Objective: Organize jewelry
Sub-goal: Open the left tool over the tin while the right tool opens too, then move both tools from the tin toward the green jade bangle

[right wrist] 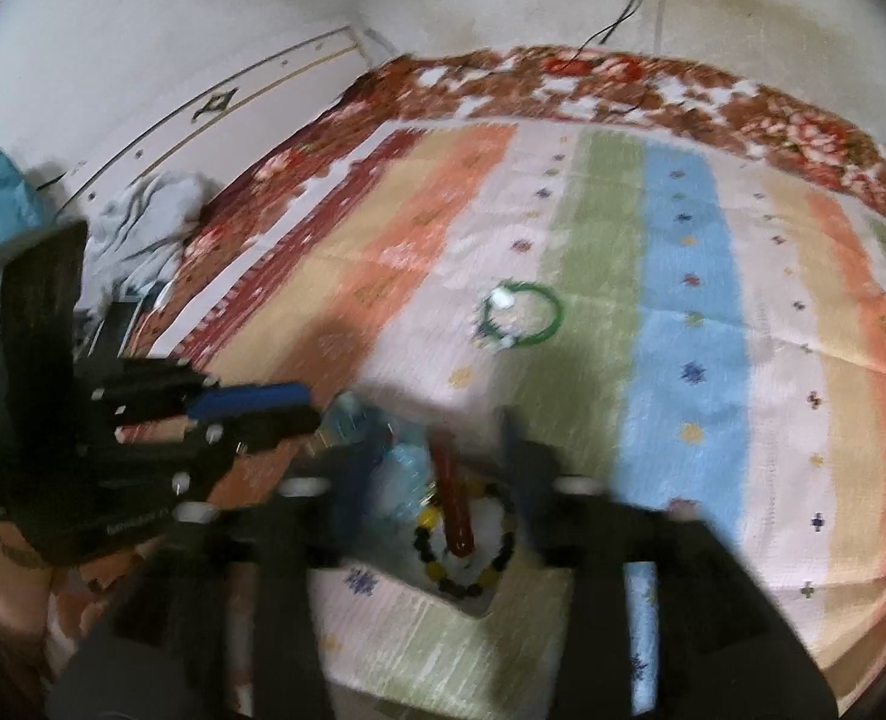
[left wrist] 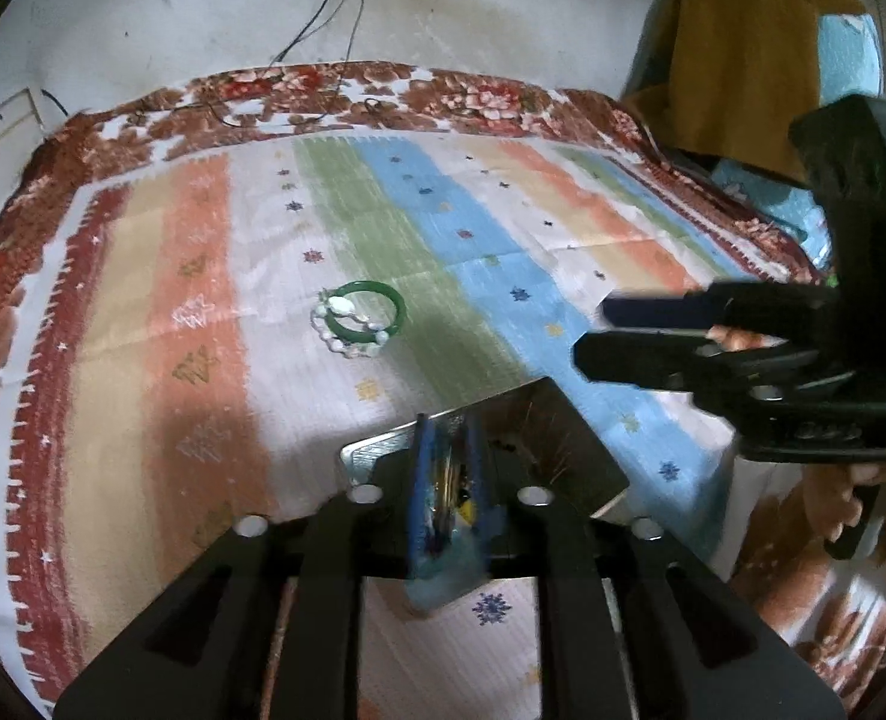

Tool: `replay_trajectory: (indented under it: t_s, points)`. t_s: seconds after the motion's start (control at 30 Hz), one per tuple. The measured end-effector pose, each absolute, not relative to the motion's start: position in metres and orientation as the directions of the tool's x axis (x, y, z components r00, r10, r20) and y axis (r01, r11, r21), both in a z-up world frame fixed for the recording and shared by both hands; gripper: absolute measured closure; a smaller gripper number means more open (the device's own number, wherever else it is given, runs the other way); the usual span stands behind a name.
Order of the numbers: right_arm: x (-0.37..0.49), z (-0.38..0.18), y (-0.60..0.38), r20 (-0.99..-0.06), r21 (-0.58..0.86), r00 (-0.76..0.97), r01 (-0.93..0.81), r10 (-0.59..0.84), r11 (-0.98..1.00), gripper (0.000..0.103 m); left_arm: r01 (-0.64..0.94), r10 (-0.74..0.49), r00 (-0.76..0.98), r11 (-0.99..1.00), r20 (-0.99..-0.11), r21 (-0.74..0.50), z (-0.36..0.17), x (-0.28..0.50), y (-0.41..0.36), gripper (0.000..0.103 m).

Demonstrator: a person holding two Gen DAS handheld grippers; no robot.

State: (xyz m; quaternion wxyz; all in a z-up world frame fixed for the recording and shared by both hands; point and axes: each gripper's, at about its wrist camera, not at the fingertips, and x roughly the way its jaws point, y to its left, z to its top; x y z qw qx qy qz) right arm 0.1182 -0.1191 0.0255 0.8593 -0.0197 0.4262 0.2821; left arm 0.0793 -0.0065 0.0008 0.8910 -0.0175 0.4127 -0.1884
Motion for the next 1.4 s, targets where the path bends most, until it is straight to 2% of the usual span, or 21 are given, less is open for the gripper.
replay_trajectory:
  t_s: [0.17,0.27,0.4,0.7,0.8,1.07,1.4]
  points:
    - [0.129,0.022,-0.128,-0.753,0.219,0.482,-0.46,0.448,0.861,0.042,0.278,-0.295,0.613,0.949,-0.733,-0.149,0.0,0.085,0.002,0.061]
    - [0.132,0.018,-0.129,-0.761,0.216,0.479,-0.45,0.438,0.867,0.042,0.233,-0.242,0.624,0.965,-0.743,-0.119,-0.004,0.091,0.009,0.057]
    - [0.136,0.015,-0.132,-0.767,0.209,0.482,-0.437,0.424,0.875,0.035,0.194,-0.181,0.636,0.978,-0.75,-0.071,-0.007,0.098,0.013,0.048]
    - [0.146,0.01,-0.135,-0.778,0.207,0.484,-0.407,0.402,0.89,0.021,0.192,-0.17,0.652,0.98,-0.739,-0.057,-0.011,0.108,0.013,0.025]
    - [0.15,0.008,-0.136,-0.78,0.205,0.485,-0.399,0.396,0.894,0.013,0.18,-0.168,0.658,0.982,-0.734,-0.063,-0.012,0.113,0.016,0.017]
    - [0.164,0.002,-0.139,-0.79,0.198,0.492,-0.359,0.365,0.912,0.007,0.159,-0.137,0.662,0.986,-0.737,-0.041,-0.016,0.126,0.02,0.007]
    - [0.19,-0.006,-0.147,-0.796,0.218,0.495,-0.305,0.35,0.927,0.006,0.136,-0.101,0.639,0.991,-0.763,-0.017,-0.028,0.152,0.033,0.006]
